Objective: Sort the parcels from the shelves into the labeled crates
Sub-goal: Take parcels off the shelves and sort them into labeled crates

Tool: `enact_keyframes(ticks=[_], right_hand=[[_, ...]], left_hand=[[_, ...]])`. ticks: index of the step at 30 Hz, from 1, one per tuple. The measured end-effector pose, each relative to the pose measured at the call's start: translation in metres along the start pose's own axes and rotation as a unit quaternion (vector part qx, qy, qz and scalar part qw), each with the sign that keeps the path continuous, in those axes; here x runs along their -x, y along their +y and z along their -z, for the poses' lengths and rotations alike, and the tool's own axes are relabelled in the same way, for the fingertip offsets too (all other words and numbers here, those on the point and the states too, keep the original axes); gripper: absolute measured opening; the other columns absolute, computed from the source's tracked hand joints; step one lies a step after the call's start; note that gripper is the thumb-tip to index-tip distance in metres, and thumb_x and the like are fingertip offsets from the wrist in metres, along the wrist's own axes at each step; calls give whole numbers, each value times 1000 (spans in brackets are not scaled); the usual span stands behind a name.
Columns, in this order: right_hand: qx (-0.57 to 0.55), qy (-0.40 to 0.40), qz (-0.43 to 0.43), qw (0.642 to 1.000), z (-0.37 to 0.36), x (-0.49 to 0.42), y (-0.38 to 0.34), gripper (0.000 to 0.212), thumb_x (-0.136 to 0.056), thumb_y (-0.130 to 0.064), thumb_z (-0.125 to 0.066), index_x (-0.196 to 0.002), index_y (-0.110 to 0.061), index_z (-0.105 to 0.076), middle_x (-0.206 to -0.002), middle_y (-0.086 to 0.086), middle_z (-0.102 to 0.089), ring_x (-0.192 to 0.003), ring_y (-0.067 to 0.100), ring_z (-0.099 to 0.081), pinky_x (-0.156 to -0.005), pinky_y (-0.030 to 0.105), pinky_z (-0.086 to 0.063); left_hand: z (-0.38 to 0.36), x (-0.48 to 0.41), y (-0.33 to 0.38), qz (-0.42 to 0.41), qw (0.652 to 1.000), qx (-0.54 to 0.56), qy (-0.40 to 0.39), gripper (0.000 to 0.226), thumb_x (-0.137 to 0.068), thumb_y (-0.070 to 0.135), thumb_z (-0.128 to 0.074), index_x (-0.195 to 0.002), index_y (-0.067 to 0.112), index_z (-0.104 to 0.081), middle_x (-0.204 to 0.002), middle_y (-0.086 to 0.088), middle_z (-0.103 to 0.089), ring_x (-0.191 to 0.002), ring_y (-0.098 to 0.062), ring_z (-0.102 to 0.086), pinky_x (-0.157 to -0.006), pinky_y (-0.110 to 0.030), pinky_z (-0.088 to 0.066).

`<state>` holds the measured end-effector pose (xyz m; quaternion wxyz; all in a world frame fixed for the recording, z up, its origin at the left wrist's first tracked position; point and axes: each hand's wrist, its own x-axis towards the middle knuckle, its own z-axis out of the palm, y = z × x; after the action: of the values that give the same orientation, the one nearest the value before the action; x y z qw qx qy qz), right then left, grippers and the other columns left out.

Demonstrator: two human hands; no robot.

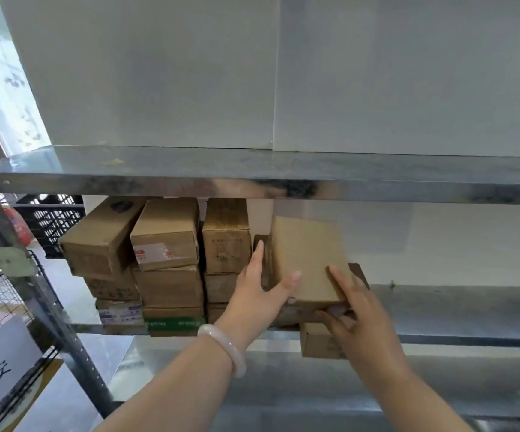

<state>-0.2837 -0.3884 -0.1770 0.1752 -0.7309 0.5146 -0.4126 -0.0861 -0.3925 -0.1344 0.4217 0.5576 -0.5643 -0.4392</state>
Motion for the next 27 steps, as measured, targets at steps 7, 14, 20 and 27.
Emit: enact_keyframes(ticks=[7, 14, 20, 27], right_hand=[[-216, -6, -111, 970, 16, 25, -19, 97, -51, -92, -60, -134, -74, -13, -149, -28, -29, -132, 4, -39, -107, 44, -40], [-273, -66, -96, 955, 4, 5, -38, 94, -49, -79, -76, -133, -66, -36, -139, -25, -45, -125, -3, -47, -102, 34, -47], [-89, -106, 79, 987, -42, 8, -93, 99, -57, -87, -61, -141, -65, -13, -135, -46, -16, -128, -13, -28, -94, 19, -37], [-394, -317, -61, 860, -83, -6, -132, 87, -62, -61, -81, -134, -69, -32, -134, -29, -49, -115, -7, -56, -94, 29, -51]], left_hand=[[-8, 11, -15, 17, 978, 210, -11, 98, -65, 53, -81, -147, 52, -27, -127, 18, -57, -112, -10, -60, -85, -28, -53], [21, 35, -16, -25, 993, 99, 64, 96, -72, 55, -74, -150, 51, -18, -123, 32, -46, -117, -1, -50, -85, -18, -45], [63, 61, -28, -44, 978, 166, 119, 111, -45, 57, -93, -136, 62, -29, -131, 7, -60, -120, -21, -59, -93, -46, -54], [129, 105, -55, -27, 932, 331, 143, 83, -61, 36, -91, -134, 30, -52, -123, -12, -68, -111, -33, -67, -81, -44, -57]])
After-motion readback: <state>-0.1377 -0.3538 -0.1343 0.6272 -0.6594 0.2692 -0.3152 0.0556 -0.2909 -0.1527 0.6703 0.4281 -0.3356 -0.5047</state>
